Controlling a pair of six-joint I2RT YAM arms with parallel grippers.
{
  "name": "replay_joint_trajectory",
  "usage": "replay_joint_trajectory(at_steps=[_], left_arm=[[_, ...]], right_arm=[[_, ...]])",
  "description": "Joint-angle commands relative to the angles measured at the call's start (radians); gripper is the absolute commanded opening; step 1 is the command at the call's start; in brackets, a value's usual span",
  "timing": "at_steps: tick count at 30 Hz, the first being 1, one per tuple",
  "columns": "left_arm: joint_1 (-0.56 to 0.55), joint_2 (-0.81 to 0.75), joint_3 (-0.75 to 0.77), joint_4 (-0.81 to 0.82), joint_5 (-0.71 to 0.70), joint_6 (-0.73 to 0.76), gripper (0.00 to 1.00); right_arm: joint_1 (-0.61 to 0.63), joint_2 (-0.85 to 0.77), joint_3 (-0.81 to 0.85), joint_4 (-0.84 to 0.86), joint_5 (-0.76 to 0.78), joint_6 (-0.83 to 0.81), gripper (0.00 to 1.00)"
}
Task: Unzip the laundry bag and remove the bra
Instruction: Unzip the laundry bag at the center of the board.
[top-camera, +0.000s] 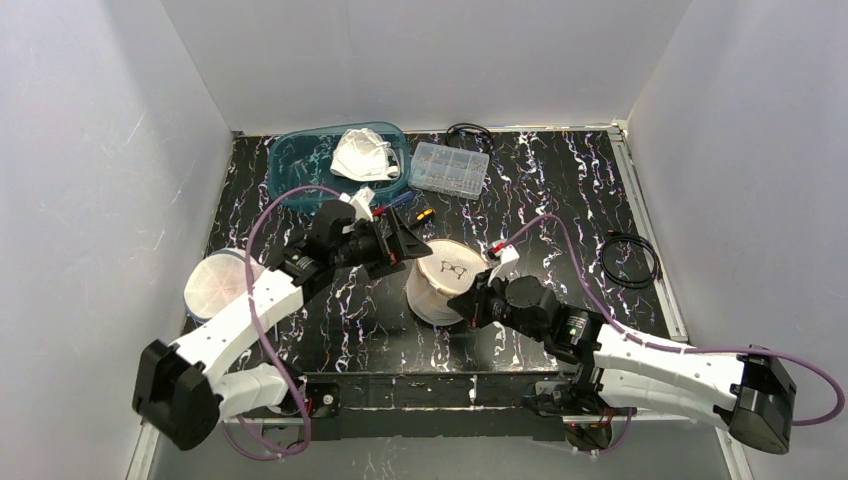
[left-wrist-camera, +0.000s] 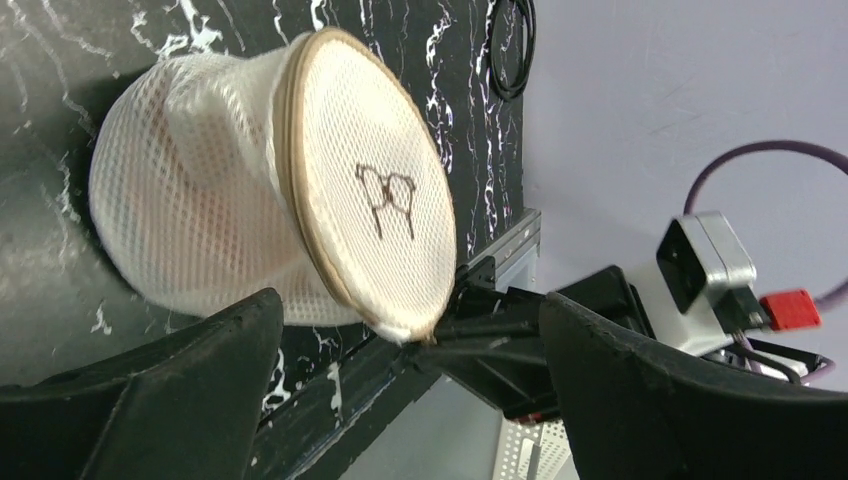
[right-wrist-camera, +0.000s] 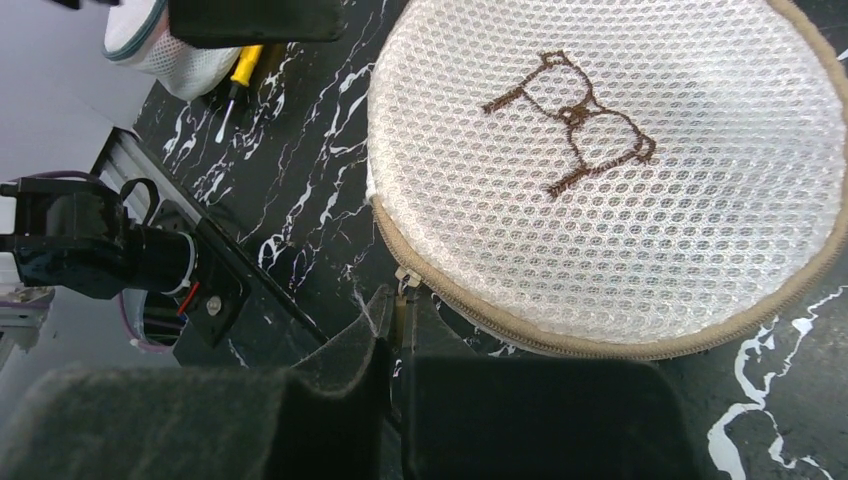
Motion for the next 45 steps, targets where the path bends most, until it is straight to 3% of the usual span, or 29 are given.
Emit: replay_joint_trajectory(at_steps=[1,10,17,21,30,34,45], left_arm=[[-0.002,-0.142,-0.068,-0.164,-0.073,-0.010,0.97],[-0.090,-0.280,-0.190,-0.147,-0.182,-0.222,0.80],[-0.130,-0.186,-0.169,-0.049,-0.183,-0.297,0.71],[-0.161,-0.117,-0.135,-0.042,-0.198,-0.301,0.62],[-0.181,-0.035,-0.118,-0.035,-0.222,-0.307,0.53],[-0.181,-0.006,-0.086,-0.076,-0.250,-0.301,0.43],[-0.182,0.031,-0.043,-0.131,-0.285,-0.286,0.00]], right_arm=[[0.015,0.035,-0.006,0.128,0.008,0.043,0.01],[0.037,0.100,-0.041,0.245,0.046,0.118,0.01],[0.052,0.131,-0.058,0.295,0.037,0.138,0.01],[0.061,0.141,-0.053,0.306,0.041,0.137,0.01],[0.078,0.146,-0.046,0.329,0.028,0.130,0.01],[0.083,0.143,-0.039,0.306,0.032,0.121,0.01],[0.084,0.099,-0.023,0.215,0.032,0.101,0.01]])
